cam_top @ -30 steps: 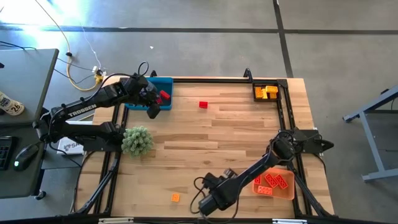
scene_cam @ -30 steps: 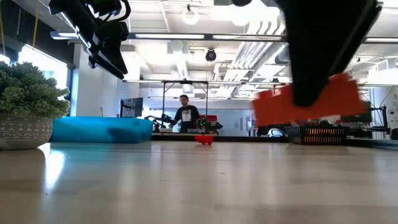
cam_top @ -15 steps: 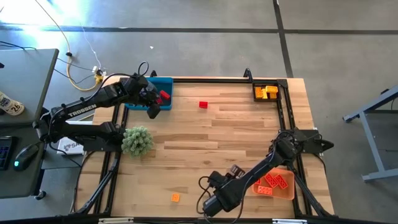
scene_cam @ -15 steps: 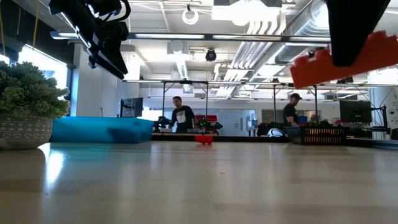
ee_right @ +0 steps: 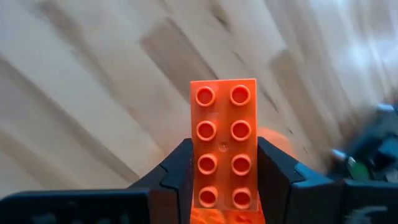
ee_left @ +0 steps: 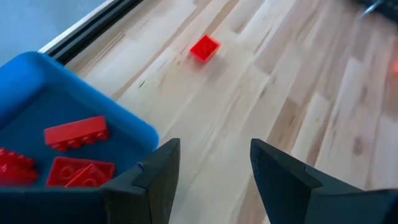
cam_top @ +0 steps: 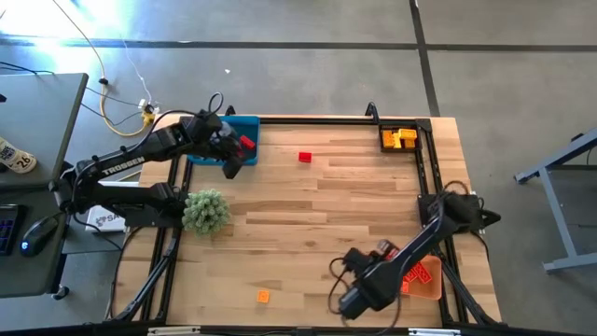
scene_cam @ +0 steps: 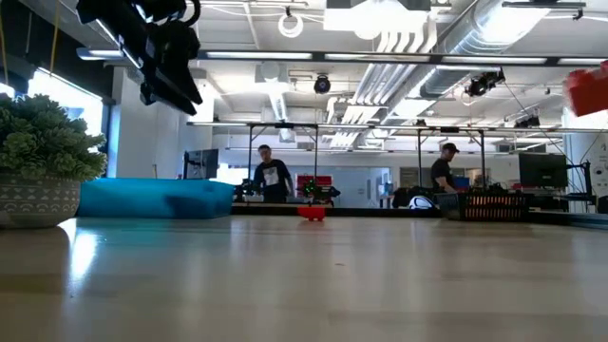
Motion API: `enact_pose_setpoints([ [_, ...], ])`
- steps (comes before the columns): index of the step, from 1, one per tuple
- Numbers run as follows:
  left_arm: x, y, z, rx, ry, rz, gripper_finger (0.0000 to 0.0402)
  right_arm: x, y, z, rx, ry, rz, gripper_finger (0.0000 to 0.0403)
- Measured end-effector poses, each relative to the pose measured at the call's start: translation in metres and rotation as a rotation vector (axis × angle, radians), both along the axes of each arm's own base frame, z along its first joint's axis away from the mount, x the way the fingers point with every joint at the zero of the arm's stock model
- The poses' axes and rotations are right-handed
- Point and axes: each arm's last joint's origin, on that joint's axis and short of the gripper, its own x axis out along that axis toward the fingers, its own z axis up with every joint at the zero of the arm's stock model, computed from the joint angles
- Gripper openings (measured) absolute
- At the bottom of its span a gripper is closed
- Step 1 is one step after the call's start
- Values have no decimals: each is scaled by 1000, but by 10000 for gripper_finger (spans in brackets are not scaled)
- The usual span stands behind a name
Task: Sort & place blocks by color
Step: Put the orange game piece into the orange bin
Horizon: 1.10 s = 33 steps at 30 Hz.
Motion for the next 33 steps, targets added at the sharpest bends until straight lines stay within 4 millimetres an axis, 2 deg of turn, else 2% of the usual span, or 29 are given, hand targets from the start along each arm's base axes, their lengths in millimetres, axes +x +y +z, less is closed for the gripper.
enact_pose_setpoints([
  [8, 16, -10, 8, 17, -120, -34, 184, -61, -18, 10, 64, -65, -115, 106],
  [14, 28, -21, 14, 19, -199, -103, 184, -96, -20, -12, 182, -158, -180, 106],
  [20, 38, -41, 16, -35, -236, -265, 184, -114, -17, -38, 256, -139, -166, 106],
  [27, 45, -63, 16, -108, -247, -324, 184, -124, -16, -48, 256, -89, -142, 106],
  [29, 47, -69, 16, -128, -249, -339, 184, -124, -16, -48, 257, -88, -140, 127],
  [33, 49, -78, 15, -159, -250, -356, 184, -123, -14, -43, 274, -80, -111, 208],
])
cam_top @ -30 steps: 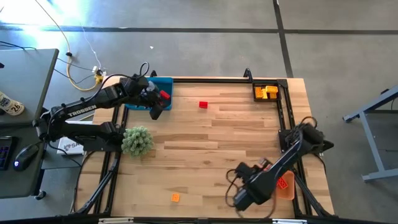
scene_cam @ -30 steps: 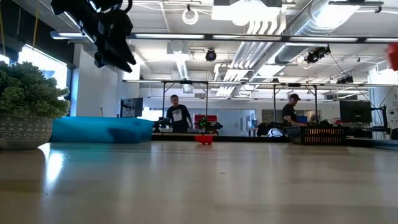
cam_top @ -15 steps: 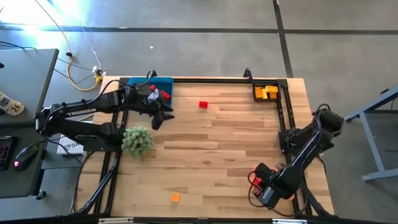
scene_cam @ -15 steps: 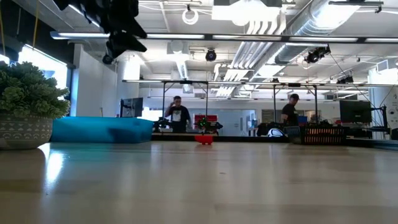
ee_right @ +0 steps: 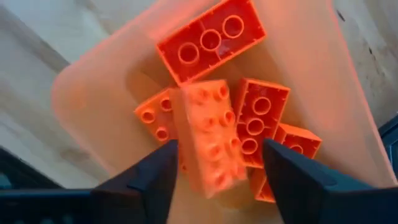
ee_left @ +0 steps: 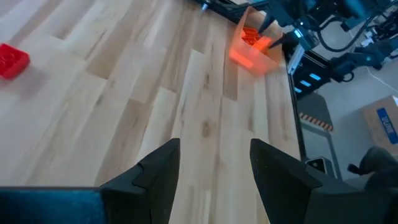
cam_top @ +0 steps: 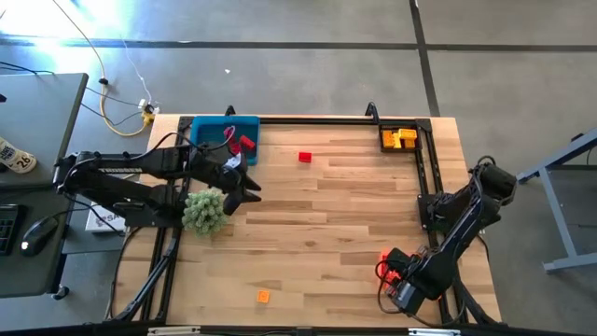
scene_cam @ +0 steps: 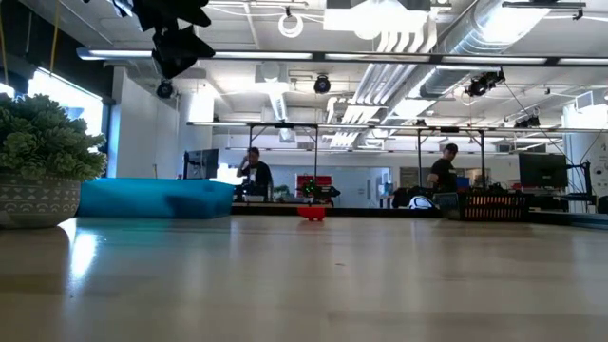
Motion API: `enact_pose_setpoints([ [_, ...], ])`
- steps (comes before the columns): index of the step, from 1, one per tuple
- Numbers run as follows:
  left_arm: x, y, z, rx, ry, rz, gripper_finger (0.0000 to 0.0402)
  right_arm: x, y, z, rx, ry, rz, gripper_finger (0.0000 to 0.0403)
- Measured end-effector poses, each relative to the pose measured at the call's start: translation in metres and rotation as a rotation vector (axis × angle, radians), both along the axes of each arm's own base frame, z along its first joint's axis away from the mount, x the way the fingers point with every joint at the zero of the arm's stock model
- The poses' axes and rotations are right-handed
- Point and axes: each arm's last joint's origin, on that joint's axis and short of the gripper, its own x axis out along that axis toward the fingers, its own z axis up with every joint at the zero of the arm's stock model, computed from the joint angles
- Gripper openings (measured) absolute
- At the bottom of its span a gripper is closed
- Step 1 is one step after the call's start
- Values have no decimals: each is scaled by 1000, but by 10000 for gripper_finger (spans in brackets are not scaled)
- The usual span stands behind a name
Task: Sort & place blocks by color
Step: Put the orange game piece into the orange bin, then put the yellow game piece into the black bin
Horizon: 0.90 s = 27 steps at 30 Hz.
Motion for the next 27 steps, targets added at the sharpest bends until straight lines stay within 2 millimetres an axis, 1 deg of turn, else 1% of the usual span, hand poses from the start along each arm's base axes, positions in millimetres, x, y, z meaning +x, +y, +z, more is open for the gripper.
enact_pose_setpoints([
  [2, 1, -3, 0, -12, 3, 10, 184, 0, 0, 5, -11, 8, 5, 235],
  [4, 1, -6, 0, -16, 8, 30, 184, -1, -1, 9, -39, 16, 8, 246],
  [7, 2, -11, 0, -16, 12, 37, 184, -1, -3, 19, -85, 22, 34, 249],
  [12, 4, -23, 0, -36, 19, 47, 184, 0, -9, 38, -169, 2, 95, 238],
  [17, 4, -38, -1, -71, 25, 45, 184, 0, -28, 60, -235, -58, 87, 231],
  [22, 5, -55, -1, -151, 42, 22, 184, -1, -48, 80, -227, -135, 44, 231],
  [27, 7, -74, -7, -192, 83, -53, 184, -1, -63, 93, -202, -199, -17, 231],
])
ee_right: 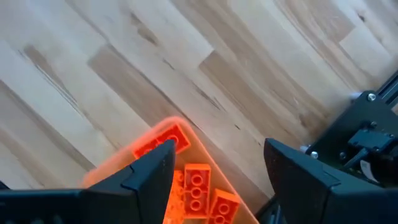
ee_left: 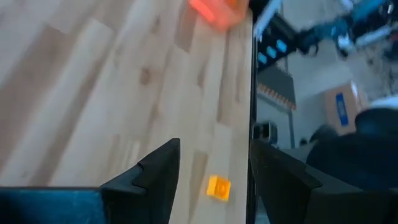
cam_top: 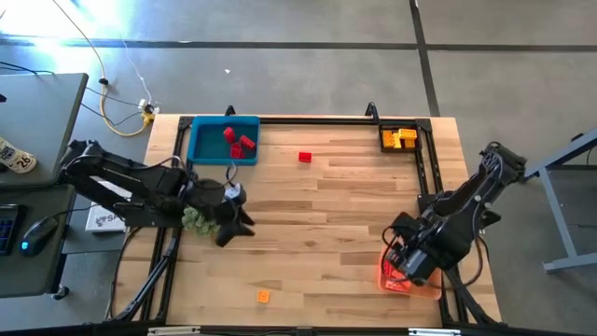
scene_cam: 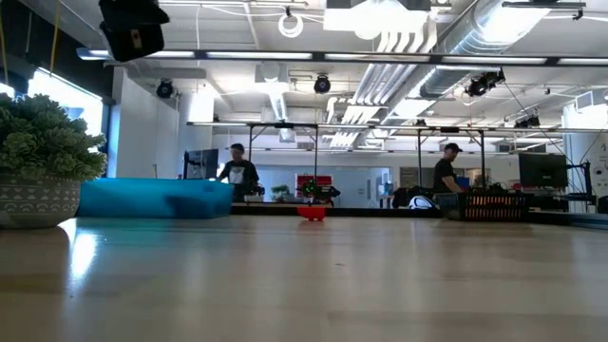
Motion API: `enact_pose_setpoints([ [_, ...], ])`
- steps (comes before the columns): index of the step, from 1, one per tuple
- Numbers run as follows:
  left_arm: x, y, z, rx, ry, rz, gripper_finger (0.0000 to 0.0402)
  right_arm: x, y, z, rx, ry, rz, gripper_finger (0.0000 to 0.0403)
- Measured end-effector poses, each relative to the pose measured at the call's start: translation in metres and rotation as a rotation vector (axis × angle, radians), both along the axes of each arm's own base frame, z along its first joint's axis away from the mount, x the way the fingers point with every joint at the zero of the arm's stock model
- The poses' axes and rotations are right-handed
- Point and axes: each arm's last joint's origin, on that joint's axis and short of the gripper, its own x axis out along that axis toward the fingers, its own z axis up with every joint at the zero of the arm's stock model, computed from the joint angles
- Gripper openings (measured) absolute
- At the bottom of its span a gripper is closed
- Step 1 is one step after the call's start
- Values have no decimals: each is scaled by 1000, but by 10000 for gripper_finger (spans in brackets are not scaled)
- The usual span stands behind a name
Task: Sort & place blocks by color
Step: Put the yellow game piece into the black bin
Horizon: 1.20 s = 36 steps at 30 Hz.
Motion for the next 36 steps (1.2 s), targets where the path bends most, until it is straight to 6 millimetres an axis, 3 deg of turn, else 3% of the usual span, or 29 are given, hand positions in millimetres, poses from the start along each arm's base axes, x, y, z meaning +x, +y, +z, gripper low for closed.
enact_pose_setpoints([
  [6, 7, -19, -12, -4, 66, -98, 184, 3, -13, 8, 29, -52, -96, 231],
  [14, 13, -33, -26, -23, 144, -148, 184, 11, -16, 8, 24, -91, -118, 232],
  [24, 18, -36, -43, -25, 264, -207, 189, 12, -17, 8, -18, -161, -149, 232],
  [36, 28, -41, -60, 6, 319, -229, 242, 22, -24, 9, -14, -213, -231, 232],
])
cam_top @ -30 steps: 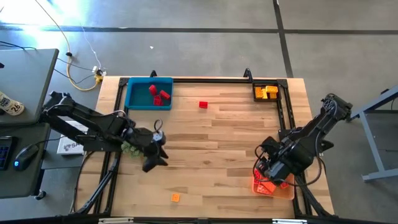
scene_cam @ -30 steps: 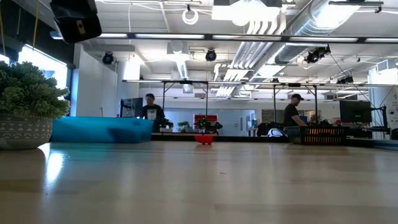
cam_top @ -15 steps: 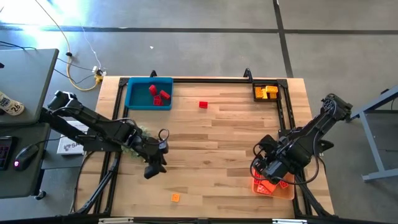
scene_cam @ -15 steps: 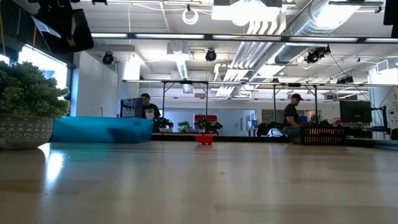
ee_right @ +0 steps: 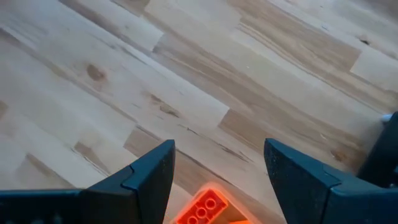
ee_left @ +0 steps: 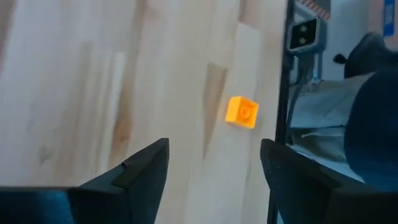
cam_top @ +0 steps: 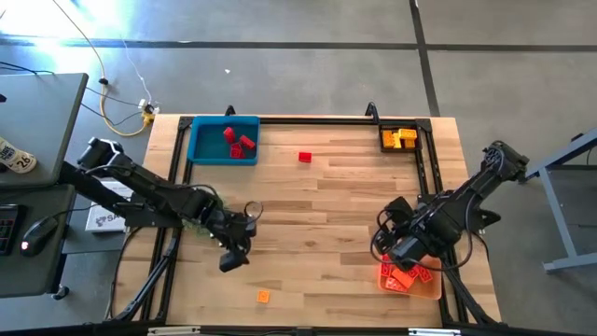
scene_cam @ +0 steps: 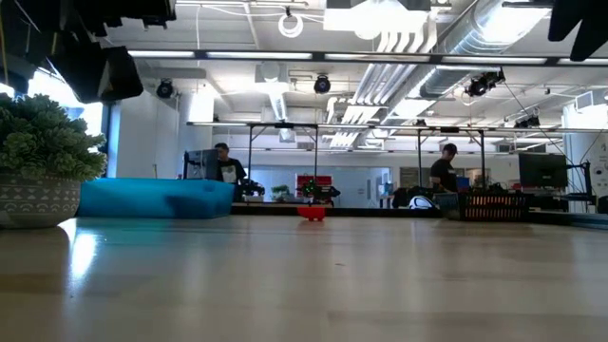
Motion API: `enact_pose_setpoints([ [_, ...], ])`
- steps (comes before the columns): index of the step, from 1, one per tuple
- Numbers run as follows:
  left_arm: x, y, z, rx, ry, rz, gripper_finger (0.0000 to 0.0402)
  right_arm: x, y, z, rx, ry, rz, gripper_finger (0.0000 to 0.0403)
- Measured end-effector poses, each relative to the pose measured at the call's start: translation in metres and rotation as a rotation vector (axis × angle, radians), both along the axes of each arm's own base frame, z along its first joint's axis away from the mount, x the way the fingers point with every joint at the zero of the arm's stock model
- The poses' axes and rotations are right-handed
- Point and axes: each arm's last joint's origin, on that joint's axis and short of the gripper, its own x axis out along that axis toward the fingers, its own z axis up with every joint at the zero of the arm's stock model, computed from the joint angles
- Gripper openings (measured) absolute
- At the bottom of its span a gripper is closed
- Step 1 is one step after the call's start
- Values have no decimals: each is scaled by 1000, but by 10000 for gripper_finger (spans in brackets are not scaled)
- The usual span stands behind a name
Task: Sort & place blocks by color
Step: Put the yellow game piece into the black bin
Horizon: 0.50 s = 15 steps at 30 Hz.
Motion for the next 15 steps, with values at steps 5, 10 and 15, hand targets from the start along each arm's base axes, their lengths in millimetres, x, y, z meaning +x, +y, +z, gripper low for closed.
enact_pose_setpoints([
  [5, 7, -20, -6, 44, -76, -70, 243, 5, -5, 0, 2, -8, -28, 232],
  [10, 11, -34, -16, 120, -97, -95, 243, 9, -9, 0, 6, -13, -48, 232],
  [15, 14, -43, -22, 168, -128, -87, 243, 11, -11, 0, 14, -24, -61, 232],
])
